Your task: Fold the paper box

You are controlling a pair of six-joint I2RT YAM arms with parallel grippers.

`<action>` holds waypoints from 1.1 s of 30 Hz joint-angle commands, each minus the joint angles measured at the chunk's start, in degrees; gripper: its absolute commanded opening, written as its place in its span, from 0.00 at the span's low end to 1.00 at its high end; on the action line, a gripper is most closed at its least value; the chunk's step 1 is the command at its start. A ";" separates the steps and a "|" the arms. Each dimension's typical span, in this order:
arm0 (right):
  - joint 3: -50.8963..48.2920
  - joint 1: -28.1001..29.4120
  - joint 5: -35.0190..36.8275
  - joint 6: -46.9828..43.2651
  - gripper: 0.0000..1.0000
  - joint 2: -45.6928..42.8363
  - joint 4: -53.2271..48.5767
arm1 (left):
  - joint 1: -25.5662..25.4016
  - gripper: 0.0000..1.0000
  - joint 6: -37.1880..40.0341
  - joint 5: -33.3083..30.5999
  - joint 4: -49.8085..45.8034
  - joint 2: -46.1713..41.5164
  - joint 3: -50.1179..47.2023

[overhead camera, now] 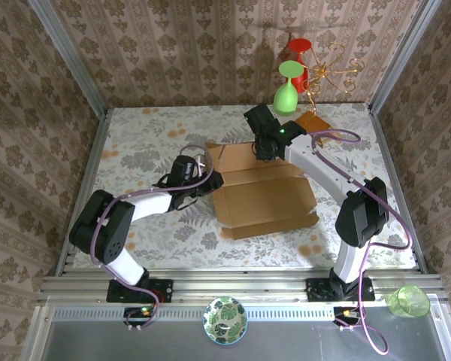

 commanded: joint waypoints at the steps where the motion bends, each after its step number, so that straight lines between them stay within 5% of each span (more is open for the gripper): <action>1: -0.55 -0.20 -1.12 3.48 0.00 0.29 -0.63 | -1.03 0.38 -0.36 0.80 1.88 1.23 2.68; 10: -1.82 0.24 -0.67 3.02 0.00 -0.45 0.26 | -2.47 0.39 0.74 0.55 -0.45 3.03 4.72; 14: -6.55 0.59 1.61 1.27 0.00 -2.89 4.51 | -1.75 0.46 1.61 0.14 -4.61 -4.79 2.38; 17: -16.42 1.01 5.27 -1.18 0.00 -6.49 18.92 | -0.14 0.57 2.93 1.64 -9.98 -13.55 -0.51; 26: -23.83 1.33 6.69 -3.08 0.00 -8.10 30.91 | 15.71 0.53 5.51 9.91 -24.41 -37.51 -8.53; 33: -30.00 2.00 6.60 -5.34 0.00 -9.05 40.87 | 25.36 0.37 7.81 15.45 -17.82 -27.30 -7.69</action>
